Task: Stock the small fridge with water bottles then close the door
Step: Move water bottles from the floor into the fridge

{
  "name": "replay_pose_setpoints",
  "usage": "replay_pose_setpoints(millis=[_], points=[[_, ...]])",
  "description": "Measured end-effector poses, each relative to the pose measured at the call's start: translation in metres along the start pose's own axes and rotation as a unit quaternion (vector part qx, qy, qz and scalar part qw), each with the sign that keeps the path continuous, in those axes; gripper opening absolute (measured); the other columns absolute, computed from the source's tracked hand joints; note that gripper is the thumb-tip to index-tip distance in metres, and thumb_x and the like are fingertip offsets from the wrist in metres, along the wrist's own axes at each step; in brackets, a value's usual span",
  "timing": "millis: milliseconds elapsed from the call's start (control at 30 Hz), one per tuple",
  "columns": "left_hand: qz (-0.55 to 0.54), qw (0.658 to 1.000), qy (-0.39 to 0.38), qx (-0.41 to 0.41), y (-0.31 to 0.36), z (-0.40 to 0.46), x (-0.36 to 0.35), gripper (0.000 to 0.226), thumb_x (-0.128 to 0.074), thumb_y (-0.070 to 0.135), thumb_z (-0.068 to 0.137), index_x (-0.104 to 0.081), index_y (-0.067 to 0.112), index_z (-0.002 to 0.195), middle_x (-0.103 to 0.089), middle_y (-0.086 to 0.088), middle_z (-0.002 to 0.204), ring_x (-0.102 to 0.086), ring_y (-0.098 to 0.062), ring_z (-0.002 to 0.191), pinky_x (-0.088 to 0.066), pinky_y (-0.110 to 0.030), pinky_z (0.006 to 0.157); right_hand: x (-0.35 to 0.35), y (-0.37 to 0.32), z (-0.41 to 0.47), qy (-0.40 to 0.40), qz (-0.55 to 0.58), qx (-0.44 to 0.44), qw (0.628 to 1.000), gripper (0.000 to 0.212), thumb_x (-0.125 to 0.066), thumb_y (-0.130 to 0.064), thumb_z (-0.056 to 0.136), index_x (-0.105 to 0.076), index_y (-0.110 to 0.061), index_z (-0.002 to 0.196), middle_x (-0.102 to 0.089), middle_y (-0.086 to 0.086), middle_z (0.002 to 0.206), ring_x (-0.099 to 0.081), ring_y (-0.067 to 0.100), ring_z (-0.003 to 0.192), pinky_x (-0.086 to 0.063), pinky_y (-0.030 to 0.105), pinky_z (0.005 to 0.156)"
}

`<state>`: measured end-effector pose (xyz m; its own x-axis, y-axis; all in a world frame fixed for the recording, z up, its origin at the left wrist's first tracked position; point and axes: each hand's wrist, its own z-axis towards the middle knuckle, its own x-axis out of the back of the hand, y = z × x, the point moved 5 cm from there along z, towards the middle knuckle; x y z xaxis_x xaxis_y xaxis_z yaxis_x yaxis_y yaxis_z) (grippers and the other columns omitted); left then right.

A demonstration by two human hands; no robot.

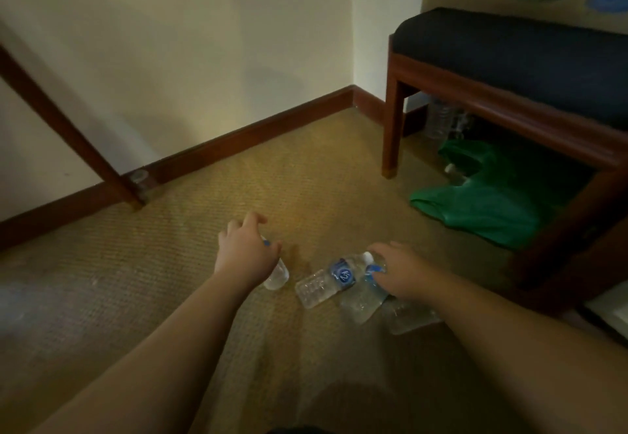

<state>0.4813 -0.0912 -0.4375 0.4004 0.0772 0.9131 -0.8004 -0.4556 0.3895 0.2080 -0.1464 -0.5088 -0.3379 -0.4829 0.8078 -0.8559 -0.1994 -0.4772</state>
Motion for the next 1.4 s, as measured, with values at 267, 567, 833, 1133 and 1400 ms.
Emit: replay_pose_setpoints(millis=[267, 567, 833, 1133, 1400], points=[[-0.073, 0.977, -0.085, 0.18, -0.067, 0.052, -0.065, 0.095, -0.074, 0.05, 0.082, -0.025, 0.017, 0.156, -0.05, -0.016, 0.141, -0.056, -0.035, 0.122, -0.053, -0.045, 0.095, -0.078, -0.01, 0.07, -0.062, -0.129, -0.058, 0.988, 0.085, -0.06, -0.038, 0.096, -0.005, -0.037, 0.16, -0.004, 0.005, 0.17, 0.001, 0.033, 0.155, -0.007, 0.059, 0.122], [-0.135, 0.957, -0.158, 0.203, -0.082, 0.076, -0.134, 0.043, -0.067, 0.037, 0.086, -0.055, 0.008, 0.116, -0.06, -0.009, 0.12, -0.063, -0.023, 0.105, -0.056, -0.041, 0.096, -0.1, -0.03, 0.062, 0.013, -0.248, -0.036, 0.968, 0.063, -0.075, -0.03, 0.083, -0.045, -0.025, 0.138, -0.043, 0.005, 0.141, -0.038, 0.029, 0.134, -0.025, 0.052, 0.118], [-0.119, 0.903, -0.298, 0.286, -0.108, 0.032, -0.127, 0.072, -0.081, 0.034, 0.078, -0.049, 0.004, 0.135, -0.067, -0.016, 0.117, -0.07, -0.03, 0.1, -0.062, -0.044, 0.082, -0.101, -0.027, 0.059, -0.012, -0.12, -0.1, 0.988, 0.066, -0.087, -0.014, 0.072, -0.05, -0.028, 0.126, -0.059, 0.004, 0.129, -0.053, 0.029, 0.125, -0.049, 0.048, 0.101], [-0.073, 0.954, -0.228, 0.181, -0.108, 0.095, -0.157, 0.142, -0.092, 0.05, 0.052, 0.008, 0.05, 0.153, -0.031, -0.02, 0.16, -0.05, -0.048, 0.131, -0.052, -0.063, 0.091, -0.095, -0.042, 0.045, -0.075, -0.288, 0.023, 0.954, 0.07, -0.081, -0.019, 0.08, -0.045, -0.019, 0.141, -0.038, 0.002, 0.144, -0.038, 0.023, 0.135, -0.039, 0.045, 0.111], [-0.105, 0.971, -0.101, 0.191, -0.106, 0.056, -0.13, 0.093, -0.088, 0.043, 0.067, -0.043, 0.014, 0.144, -0.066, -0.009, 0.116, -0.067, -0.029, 0.102, -0.059, -0.046, 0.086, -0.052, -0.061, -0.008, -0.044, -0.088, 0.109, 0.989, 0.036, -0.062, -0.04, 0.095, -0.059, -0.017, 0.122, -0.046, 0.003, 0.125, -0.058, 0.024, 0.103, -0.05, 0.04, 0.086]])
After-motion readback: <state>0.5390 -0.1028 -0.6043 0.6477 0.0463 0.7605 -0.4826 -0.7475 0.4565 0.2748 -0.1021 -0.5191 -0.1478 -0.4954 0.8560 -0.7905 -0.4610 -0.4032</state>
